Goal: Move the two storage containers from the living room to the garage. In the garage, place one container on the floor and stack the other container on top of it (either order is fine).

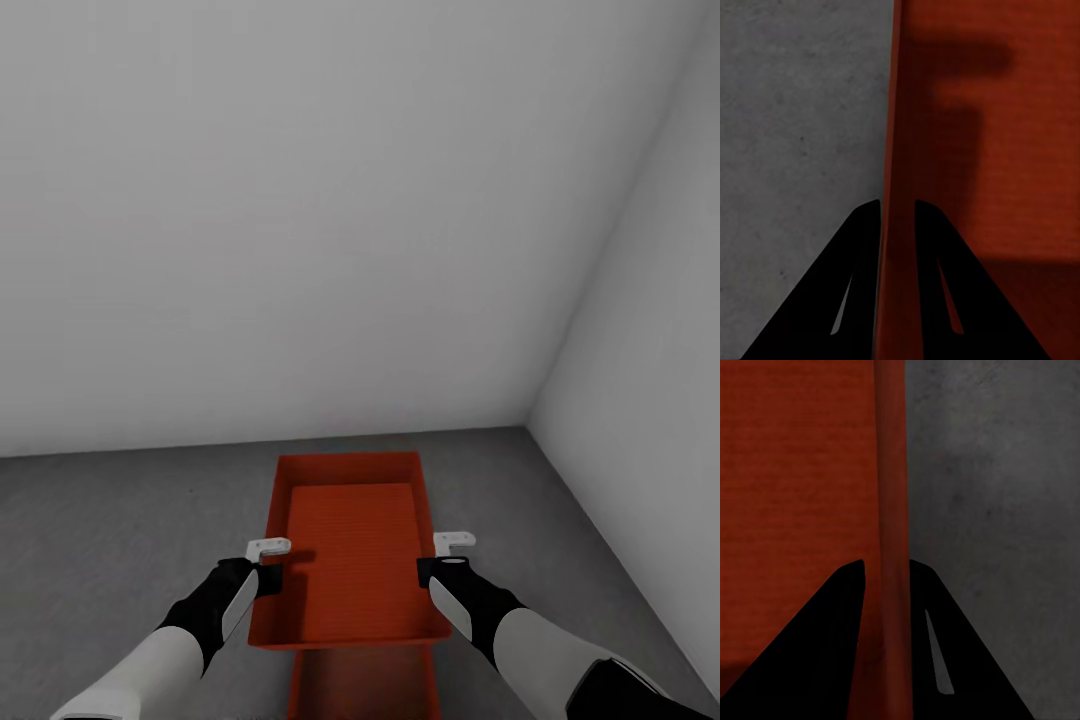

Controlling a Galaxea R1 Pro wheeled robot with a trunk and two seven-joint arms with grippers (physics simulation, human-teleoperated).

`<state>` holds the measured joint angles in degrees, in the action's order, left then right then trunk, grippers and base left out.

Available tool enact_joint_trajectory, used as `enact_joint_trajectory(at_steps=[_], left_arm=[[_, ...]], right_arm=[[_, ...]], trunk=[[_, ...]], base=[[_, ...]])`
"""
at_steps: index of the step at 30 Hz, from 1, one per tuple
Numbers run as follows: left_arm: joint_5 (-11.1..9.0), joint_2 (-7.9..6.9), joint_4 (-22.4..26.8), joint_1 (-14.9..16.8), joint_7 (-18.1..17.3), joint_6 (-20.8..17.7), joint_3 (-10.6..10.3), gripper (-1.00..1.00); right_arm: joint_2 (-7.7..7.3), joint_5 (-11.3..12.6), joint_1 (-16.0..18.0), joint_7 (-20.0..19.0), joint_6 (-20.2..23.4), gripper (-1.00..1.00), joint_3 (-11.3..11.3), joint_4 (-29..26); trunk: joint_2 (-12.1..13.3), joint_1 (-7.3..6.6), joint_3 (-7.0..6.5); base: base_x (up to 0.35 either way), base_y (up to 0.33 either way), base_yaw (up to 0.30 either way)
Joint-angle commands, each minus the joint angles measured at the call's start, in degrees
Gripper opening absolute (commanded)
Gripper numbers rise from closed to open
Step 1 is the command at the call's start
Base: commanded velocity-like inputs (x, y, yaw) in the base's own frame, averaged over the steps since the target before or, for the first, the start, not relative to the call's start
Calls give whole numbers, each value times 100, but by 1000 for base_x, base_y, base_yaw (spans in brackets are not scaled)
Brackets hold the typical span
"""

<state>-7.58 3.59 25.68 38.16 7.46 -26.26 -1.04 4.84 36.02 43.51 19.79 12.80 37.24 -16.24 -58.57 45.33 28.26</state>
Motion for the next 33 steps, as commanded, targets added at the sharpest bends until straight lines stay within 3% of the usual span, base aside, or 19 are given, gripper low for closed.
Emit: enact_joint_trajectory(at_steps=[1, 33], left_arm=[[99, -7, 8, -2, 71, -46, 73, -100], [99, -7, 8, -2, 71, -46, 60, -100]], right_arm=[[-113, -166, 9, 298, -138, -100, -165, -19], [-115, -166, 9, 298, -138, -100, -165, -19]], trunk=[[-4, 0, 15], [-4, 0, 311]], base=[[0, 0, 0], [0, 0, 0]])
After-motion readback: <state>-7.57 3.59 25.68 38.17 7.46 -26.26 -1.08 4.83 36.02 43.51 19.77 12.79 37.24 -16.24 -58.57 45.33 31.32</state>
